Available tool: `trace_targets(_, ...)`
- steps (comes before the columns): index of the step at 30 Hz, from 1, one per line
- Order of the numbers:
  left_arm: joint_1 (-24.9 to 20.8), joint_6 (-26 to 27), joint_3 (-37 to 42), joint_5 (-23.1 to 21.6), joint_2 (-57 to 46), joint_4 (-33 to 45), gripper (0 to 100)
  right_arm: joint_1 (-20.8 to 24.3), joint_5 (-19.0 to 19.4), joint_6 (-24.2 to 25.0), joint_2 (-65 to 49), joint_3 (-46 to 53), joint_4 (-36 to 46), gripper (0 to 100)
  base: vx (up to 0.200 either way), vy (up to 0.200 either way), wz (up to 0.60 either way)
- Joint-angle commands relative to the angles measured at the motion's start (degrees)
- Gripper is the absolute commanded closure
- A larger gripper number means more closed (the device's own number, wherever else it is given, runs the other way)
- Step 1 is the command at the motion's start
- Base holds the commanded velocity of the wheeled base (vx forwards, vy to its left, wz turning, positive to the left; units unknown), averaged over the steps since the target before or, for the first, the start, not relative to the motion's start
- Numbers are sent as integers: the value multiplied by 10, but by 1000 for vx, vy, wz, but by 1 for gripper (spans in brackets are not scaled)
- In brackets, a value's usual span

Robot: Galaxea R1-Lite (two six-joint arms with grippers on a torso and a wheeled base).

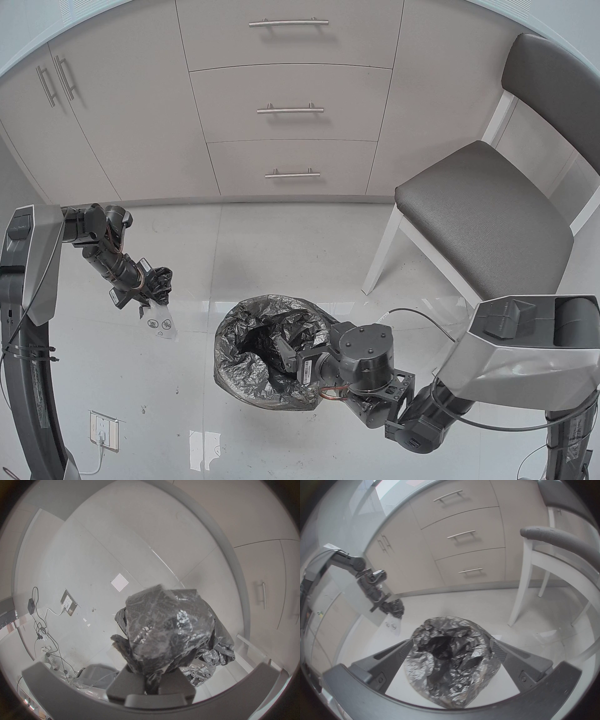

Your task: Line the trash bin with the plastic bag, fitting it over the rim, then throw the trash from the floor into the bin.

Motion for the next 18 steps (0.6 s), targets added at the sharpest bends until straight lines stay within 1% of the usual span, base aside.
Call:
trace_targets(1,-18,0,0,-1,-54,29,100,10,46,-8,-70,62,-35,0,0,0,0)
trace_targets(2,-20,0,0,-1,-55,30,100,10,48,-9,-73,66,-36,0,0,0,0)
trace_targets(4,-36,1,0,-1,-69,50,100,9,78,-10,-96,88,-50,0,0,0,0)
trace_targets(5,-37,1,0,-1,-70,51,100,9,80,-10,-98,89,-52,0,0,0,0)
trace_targets(6,-49,2,0,-1,-79,64,100,5,104,-10,-115,107,-63,0,0,0,0)
trace_targets(7,-58,3,0,-1,-84,70,100,3,119,-11,-125,117,-71,0,0,0,0)
trace_targets(9,-64,3,0,-1,-89,74,100,2,132,-12,-133,124,-78,0,0,0,0)
trace_targets(10,-76,3,0,-1,-94,77,100,1,146,-13,-146,137,-86,0,0,0,0)
trace_targets(14,-101,3,0,-1,-99,77,100,-1,168,-26,-160,156,-103,0,0,0,0)
trace_targets(18,-130,3,0,-1,-106,78,100,-6,171,-33,-162,164,-132,0,0,0,0)
